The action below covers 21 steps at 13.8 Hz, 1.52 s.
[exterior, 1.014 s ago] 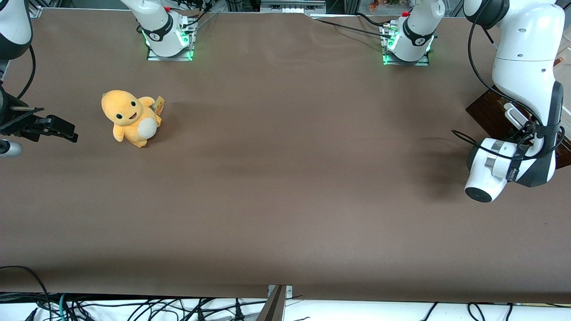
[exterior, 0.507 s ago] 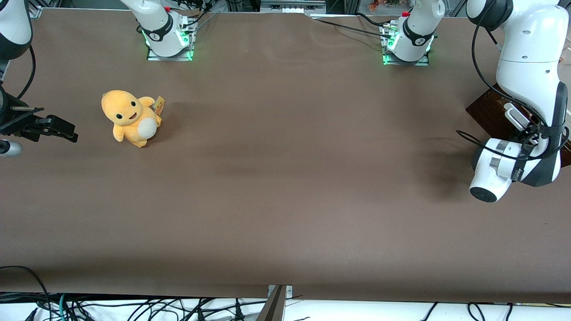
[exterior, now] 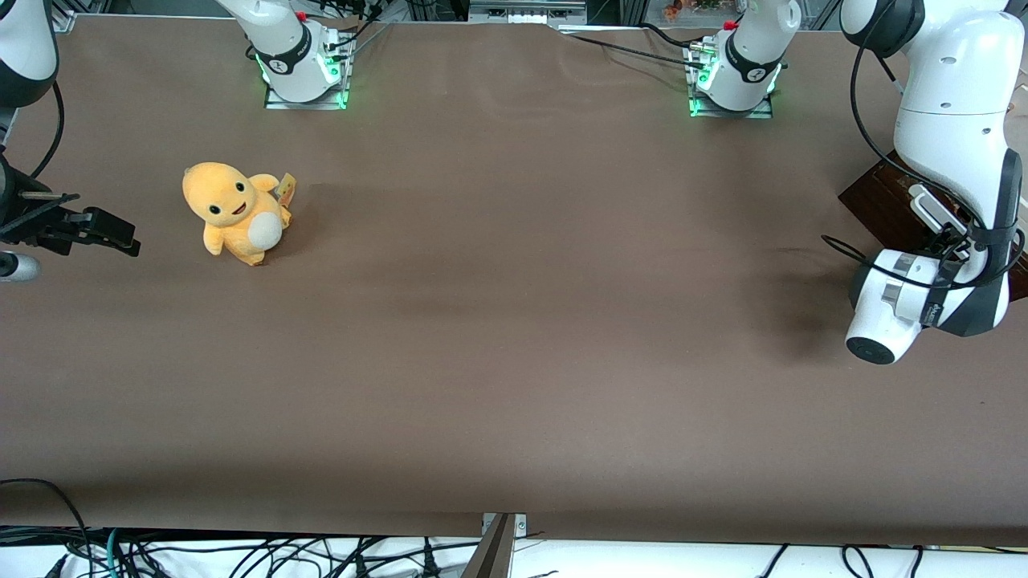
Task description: Open lower drawer with left arm only
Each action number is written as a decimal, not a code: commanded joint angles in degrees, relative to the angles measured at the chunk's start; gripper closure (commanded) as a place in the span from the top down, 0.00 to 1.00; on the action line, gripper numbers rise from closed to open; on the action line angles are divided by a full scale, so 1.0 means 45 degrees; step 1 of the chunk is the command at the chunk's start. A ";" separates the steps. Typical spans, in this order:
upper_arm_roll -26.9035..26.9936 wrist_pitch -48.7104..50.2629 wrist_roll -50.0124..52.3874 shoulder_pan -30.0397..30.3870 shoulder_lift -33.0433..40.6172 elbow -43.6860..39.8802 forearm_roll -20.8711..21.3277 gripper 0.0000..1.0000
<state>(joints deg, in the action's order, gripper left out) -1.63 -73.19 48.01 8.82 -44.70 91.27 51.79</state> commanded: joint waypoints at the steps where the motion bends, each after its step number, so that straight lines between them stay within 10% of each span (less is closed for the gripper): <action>1: -0.0087 0.0151 -0.0316 -0.0182 -0.0047 -0.0320 -0.0180 0.05; 21: -0.0068 0.0248 0.0133 -0.2527 -0.0398 -0.1121 -0.0025 0.06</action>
<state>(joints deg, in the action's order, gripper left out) -2.25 -73.94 49.73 -1.55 -45.46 88.86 51.42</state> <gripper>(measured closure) 0.806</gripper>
